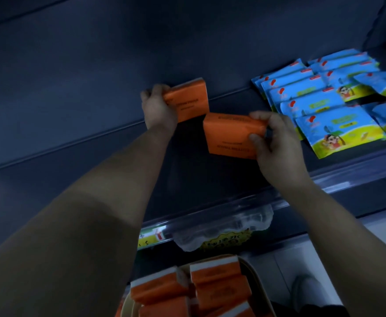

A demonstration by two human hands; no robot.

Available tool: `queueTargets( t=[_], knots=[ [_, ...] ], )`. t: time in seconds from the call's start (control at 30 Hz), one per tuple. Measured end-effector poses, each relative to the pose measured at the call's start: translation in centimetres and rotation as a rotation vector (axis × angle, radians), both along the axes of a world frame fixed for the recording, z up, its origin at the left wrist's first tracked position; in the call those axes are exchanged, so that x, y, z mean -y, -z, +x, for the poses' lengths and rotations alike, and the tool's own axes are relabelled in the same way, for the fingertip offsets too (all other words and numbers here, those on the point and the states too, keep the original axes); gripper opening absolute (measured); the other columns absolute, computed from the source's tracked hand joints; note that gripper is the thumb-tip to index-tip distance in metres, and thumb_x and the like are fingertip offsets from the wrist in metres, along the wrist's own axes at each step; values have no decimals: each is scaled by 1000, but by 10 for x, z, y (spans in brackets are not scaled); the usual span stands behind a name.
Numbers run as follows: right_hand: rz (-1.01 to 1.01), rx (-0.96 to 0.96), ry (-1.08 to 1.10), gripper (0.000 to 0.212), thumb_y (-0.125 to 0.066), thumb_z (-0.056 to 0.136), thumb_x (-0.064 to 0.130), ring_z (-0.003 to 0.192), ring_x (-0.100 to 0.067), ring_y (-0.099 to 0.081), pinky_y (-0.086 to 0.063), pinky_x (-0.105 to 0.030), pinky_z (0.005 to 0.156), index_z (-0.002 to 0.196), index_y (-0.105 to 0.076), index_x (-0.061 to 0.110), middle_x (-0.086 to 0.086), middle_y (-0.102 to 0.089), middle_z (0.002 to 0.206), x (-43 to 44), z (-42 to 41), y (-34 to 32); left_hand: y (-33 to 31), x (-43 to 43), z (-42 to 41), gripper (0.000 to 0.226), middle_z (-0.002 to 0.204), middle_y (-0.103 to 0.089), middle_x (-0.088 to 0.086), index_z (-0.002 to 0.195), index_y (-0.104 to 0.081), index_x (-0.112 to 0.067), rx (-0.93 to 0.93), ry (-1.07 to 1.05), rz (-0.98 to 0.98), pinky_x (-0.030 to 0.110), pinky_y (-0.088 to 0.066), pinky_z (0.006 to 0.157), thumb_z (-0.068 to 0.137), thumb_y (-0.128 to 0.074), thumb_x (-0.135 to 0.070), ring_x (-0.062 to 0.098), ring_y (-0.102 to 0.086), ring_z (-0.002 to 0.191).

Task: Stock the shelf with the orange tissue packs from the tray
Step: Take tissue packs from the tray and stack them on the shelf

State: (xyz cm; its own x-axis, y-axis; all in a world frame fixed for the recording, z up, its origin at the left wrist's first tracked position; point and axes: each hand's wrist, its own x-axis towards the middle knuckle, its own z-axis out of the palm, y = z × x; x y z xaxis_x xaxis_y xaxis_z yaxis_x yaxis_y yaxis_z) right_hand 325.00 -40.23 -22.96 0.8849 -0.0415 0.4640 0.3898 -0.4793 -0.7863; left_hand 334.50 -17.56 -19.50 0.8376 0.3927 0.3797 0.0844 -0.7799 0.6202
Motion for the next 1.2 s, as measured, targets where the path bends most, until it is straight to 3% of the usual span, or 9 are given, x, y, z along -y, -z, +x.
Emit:
queueTargets(
  t=[0.13,0.23,0.33,0.4,0.5,0.57,0.67,1.0,1.2],
  knots=[
    [11,-28,-12,40,-61,86,1,100,1,-45,-37,-14,92,123,-58,17,-2,-50,117,-6,8,-2,-3,9,1,24,111,-43,8,116,-51,3,40,-12,61,-5,-36,61,93,-42,1,10,-55,87],
    [-26,-44,-23,41,-61,85,0,100,0,-45,-34,-5,89,123,-58,17,-7,-54,119,-10,19,-7,-2,2,-3,34,120,-39,5,123,-52,-5,90,15,-149,-10,-30,66,90,-52,-4,10,-44,95],
    [-20,-127,-40,44,-57,86,-2,107,-12,-51,-41,-22,95,126,-55,17,-8,-54,122,-19,31,-14,-8,-10,-18,27,113,-58,4,112,-59,-12,101,158,-389,16,-46,94,90,-56,-26,15,-56,99],
    [-5,-171,-58,47,-56,86,-1,113,-18,-52,-42,-30,100,130,-51,15,-8,-53,125,-28,38,-18,-11,-13,-36,22,103,-62,-5,104,-60,-22,-40,330,-503,34,-48,93,92,-58,-40,9,-58,97],
    [2,-200,-88,49,-56,85,0,115,-19,-53,-41,-28,101,132,-48,13,-8,-55,126,-42,45,-24,-10,-17,-54,43,119,-58,-5,121,-53,-29,-250,503,-360,24,-47,93,83,-72,-36,6,-55,107],
    [-3,-229,-125,51,-54,87,0,116,-17,-52,-38,-21,97,135,-45,14,-6,-54,127,-50,47,-27,-5,-18,-57,54,119,-60,0,123,-54,-24,-237,530,-227,32,-49,96,76,-80,-25,12,-58,105],
    [-29,-232,-128,58,-55,90,3,123,-18,-47,-29,-11,92,143,-35,13,-8,-50,134,-57,48,-31,1,-19,-49,44,111,-64,3,116,-58,-18,-129,417,-198,40,-49,96,77,-77,-16,19,-60,104],
    [-357,-455,-258,82,-53,93,14,140,-24,-30,-26,-27,111,153,4,14,-11,-25,156,-67,75,-28,5,-13,-11,50,120,-45,6,126,-49,-11,-9,67,-121,12,-31,78,80,-67,-5,10,-43,98],
    [-238,-513,-315,88,-52,93,20,126,-20,-46,-37,-24,97,152,13,21,-8,-40,146,-81,98,-28,11,-18,6,53,120,-56,10,126,-47,-7,-51,58,-190,28,-49,84,78,-68,-10,19,-56,105]
  ],
)
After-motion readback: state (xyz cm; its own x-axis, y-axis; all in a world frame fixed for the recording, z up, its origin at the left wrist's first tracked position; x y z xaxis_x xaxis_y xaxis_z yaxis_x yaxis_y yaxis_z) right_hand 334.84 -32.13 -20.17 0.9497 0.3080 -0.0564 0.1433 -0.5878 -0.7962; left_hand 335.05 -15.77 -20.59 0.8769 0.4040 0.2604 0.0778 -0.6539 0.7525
